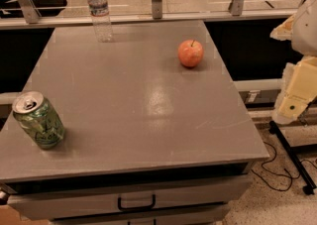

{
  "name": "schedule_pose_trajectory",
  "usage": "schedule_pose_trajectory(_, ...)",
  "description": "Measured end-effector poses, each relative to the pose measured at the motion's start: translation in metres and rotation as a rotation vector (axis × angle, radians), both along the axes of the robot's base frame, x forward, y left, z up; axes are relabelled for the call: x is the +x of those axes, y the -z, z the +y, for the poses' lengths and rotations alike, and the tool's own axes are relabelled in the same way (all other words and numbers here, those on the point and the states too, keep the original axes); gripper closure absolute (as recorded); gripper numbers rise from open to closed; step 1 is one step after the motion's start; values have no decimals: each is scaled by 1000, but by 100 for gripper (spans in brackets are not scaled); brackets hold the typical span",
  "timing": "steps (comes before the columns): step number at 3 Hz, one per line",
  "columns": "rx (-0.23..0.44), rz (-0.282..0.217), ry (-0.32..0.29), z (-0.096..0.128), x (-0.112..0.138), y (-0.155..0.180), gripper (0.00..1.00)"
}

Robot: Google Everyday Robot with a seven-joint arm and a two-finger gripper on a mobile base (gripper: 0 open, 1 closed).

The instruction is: Move water bottle near green can

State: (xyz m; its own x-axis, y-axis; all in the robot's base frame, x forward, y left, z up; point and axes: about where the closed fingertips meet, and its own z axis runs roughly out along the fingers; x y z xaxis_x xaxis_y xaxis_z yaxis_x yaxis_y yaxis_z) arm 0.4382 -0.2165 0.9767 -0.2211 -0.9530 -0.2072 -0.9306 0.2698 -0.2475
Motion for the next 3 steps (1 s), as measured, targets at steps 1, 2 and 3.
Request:
schedule_pose_trajectory(1, 0, 0, 0, 0, 0, 0, 0)
schedule_pose_trajectory(2, 45, -48, -41, 19, 35, 8, 0)
schedule_pose_trajectory(3, 109, -138, -97, 66, 112, 18, 0)
